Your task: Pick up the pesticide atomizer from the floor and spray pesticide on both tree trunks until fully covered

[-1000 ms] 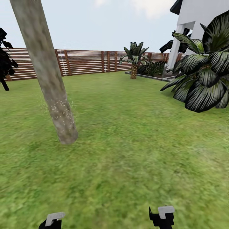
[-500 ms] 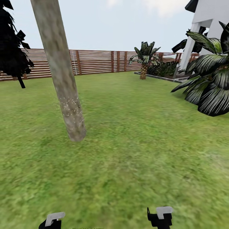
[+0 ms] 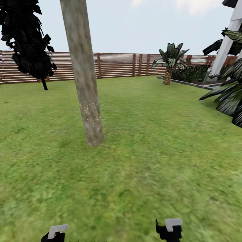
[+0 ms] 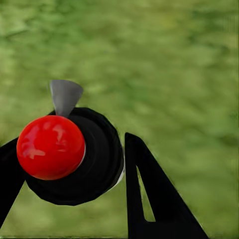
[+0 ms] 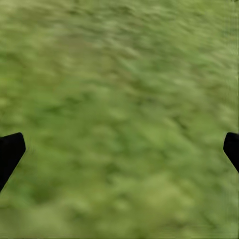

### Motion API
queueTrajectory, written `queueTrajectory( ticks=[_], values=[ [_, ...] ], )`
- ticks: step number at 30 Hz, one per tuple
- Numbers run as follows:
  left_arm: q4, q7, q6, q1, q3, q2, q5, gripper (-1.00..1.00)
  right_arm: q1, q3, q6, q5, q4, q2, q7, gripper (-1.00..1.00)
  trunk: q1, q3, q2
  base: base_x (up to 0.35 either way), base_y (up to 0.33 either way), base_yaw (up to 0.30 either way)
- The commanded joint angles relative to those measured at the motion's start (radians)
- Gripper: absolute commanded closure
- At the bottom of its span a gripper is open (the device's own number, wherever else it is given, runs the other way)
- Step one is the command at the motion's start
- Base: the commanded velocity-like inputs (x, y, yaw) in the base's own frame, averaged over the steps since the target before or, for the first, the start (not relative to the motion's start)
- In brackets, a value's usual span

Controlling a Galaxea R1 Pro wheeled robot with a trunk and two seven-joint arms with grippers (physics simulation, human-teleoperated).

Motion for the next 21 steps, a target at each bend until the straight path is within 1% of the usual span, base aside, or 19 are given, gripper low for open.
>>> queueTrajectory(
  ticks=[1, 21],
  values=[
    [0.001, 0.000, -0.003, -0.001, -0.001, 0.000, 0.006, 1.00, -0.001, 0.007, 0.000, 0.006, 0.001, 0.000, -0.010, -1.00, 0.000, -0.001, 0.000, 0.000, 0.000, 0.280],
    [0.002, 0.000, -0.003, -0.001, -0.001, 0.000, 0.006, 1.00, -0.001, 0.007, 0.000, 0.006, 0.001, 0.000, -0.011, -1.00, 0.000, -0.001, 0.000, 0.000, 0.000, 0.282]
  ],
)
